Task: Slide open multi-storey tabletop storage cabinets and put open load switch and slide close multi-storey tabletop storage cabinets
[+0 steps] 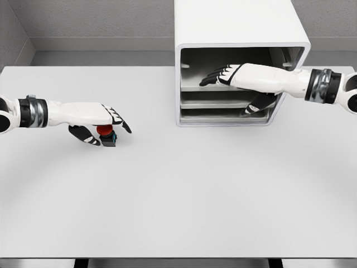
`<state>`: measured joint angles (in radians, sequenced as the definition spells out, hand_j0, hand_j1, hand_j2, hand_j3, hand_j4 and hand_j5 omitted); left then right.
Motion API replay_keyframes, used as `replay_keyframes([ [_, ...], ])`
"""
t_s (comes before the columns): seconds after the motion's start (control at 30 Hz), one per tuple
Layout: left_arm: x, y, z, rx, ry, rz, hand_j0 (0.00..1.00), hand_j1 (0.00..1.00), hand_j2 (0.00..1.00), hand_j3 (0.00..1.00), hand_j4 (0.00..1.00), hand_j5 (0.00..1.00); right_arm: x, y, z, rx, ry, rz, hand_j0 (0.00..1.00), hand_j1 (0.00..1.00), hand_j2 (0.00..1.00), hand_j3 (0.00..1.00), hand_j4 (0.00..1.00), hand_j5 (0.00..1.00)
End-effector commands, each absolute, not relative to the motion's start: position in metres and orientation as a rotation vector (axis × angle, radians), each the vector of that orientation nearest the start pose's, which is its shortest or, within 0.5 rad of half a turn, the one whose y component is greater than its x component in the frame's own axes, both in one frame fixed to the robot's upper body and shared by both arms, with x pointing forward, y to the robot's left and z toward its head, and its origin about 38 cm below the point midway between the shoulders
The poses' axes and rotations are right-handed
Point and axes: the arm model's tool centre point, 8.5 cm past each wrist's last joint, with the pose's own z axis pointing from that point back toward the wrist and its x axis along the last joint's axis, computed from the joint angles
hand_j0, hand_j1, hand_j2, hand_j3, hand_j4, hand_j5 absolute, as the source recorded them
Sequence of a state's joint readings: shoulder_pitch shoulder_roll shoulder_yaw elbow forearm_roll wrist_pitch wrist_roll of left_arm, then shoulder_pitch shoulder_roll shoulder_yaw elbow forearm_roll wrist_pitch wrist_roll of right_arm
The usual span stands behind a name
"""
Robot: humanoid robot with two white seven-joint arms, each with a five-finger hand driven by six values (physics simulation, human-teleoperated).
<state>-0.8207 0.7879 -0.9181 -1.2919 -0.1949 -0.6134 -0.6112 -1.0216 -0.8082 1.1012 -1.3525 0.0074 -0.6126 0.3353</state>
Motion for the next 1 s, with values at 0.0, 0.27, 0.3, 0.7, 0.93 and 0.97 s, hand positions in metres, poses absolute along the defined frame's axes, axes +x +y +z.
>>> replay_keyframes([
  [0.0,0.449,0.283,0.183,0.115,-1.28,-2.123,0.81,0.81,0.81,0.81,0.81,0.81,0.467,-0.244,0.256,-0.126,-1.68,1.951,1.0,1.0,1.0,1.0,1.0,1.0],
  [0.27,0.449,0.29,0.181,0.122,-1.264,-2.111,0.77,0.77,0.77,0.77,0.77,0.77,0.478,-0.25,0.245,-0.141,-1.646,1.915,1.0,1.0,1.0,1.0,1.0,1.0],
  [0.3,0.449,0.29,0.181,0.122,-1.264,-2.111,0.75,0.75,0.75,0.75,0.75,0.75,0.48,-0.248,0.243,-0.137,-1.642,1.915,1.0,1.0,1.0,1.0,1.0,1.0],
  [0.7,0.45,0.291,0.182,0.126,-1.265,-2.108,0.54,0.54,0.54,0.54,0.54,0.54,0.482,-0.256,0.233,-0.141,-1.61,1.898,1.0,1.0,1.0,1.0,1.0,1.0],
  [0.93,0.451,0.294,0.182,0.13,-1.258,-2.101,0.46,0.46,0.46,0.46,0.46,0.46,0.478,-0.254,0.224,-0.12,-1.601,1.9,1.0,1.0,1.0,1.0,1.0,1.0],
  [0.97,0.451,0.294,0.181,0.128,-1.257,-2.101,0.46,0.46,0.46,0.46,0.46,0.46,0.478,-0.254,0.224,-0.121,-1.6,1.899,1.0,1.0,1.0,1.0,1.0,1.0],
])
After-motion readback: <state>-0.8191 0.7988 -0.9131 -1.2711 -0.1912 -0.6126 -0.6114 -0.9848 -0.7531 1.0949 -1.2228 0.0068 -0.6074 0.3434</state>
